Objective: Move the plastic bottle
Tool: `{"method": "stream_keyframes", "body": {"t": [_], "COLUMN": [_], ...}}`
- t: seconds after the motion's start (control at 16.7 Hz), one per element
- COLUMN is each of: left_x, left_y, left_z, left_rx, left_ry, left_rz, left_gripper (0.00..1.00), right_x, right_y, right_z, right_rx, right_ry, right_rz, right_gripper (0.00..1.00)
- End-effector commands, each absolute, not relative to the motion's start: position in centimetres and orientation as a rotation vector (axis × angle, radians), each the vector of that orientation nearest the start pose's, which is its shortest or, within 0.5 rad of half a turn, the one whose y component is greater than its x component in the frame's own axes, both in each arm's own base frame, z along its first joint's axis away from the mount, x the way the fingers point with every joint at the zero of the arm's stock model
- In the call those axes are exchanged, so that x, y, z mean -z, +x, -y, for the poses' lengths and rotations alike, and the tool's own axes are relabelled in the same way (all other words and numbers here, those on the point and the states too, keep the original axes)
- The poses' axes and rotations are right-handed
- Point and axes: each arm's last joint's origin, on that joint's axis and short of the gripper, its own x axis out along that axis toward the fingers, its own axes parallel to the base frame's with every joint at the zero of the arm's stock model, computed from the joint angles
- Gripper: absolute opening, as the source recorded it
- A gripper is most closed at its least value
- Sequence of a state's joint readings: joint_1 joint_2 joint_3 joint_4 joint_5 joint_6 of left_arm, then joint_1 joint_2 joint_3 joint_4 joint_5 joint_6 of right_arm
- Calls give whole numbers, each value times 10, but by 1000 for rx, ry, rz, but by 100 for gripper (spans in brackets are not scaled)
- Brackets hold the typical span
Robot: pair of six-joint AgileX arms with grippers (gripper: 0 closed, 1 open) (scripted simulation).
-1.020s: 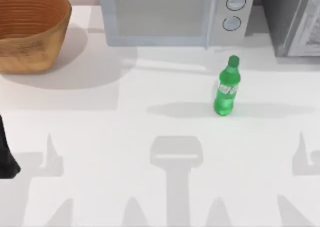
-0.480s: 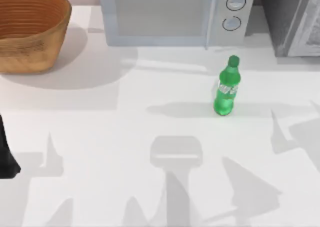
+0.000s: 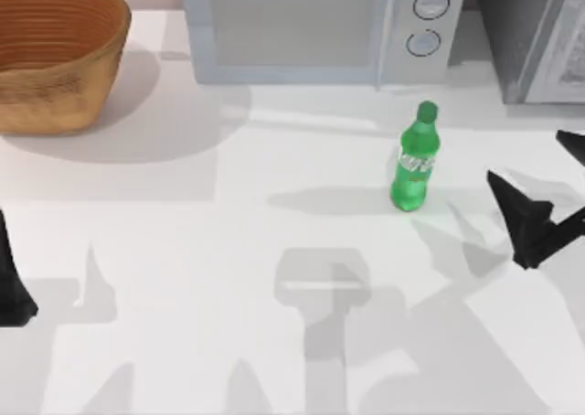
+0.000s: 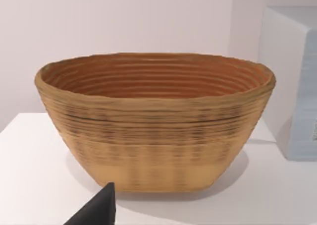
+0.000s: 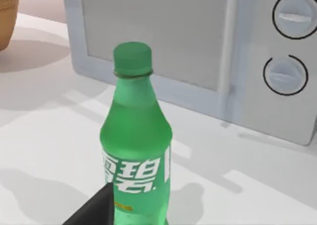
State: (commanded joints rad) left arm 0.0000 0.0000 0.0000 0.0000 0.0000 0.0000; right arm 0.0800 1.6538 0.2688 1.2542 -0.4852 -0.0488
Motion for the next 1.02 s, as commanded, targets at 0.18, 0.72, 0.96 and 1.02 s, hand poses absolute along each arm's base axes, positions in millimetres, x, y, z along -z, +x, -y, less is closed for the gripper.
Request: {"method": "stream_keyframes", "body": {"t": [0.18, 0.72, 0.96, 1.02], "left_x": [-160, -160, -160, -160], "left_y": [106, 106, 106, 106], "left_z": [1, 1, 1, 1], "left_rx": [0, 0, 0, 0], "left_ry": [0, 0, 0, 0], "left_rz": [0, 0, 0, 0], "left_gripper": [100, 100, 100, 100], "right_x": [-90, -58, -58, -57], "right_y": [256, 264, 267, 272], "right_z": [-41, -49, -50, -54], "right_rx": [-673, -775, -771, -773], "right_ry": [-32, -38, -37, -38], "right_rz": [-129, -95, -97, -96], "right_gripper": [100, 100, 100, 100]}}
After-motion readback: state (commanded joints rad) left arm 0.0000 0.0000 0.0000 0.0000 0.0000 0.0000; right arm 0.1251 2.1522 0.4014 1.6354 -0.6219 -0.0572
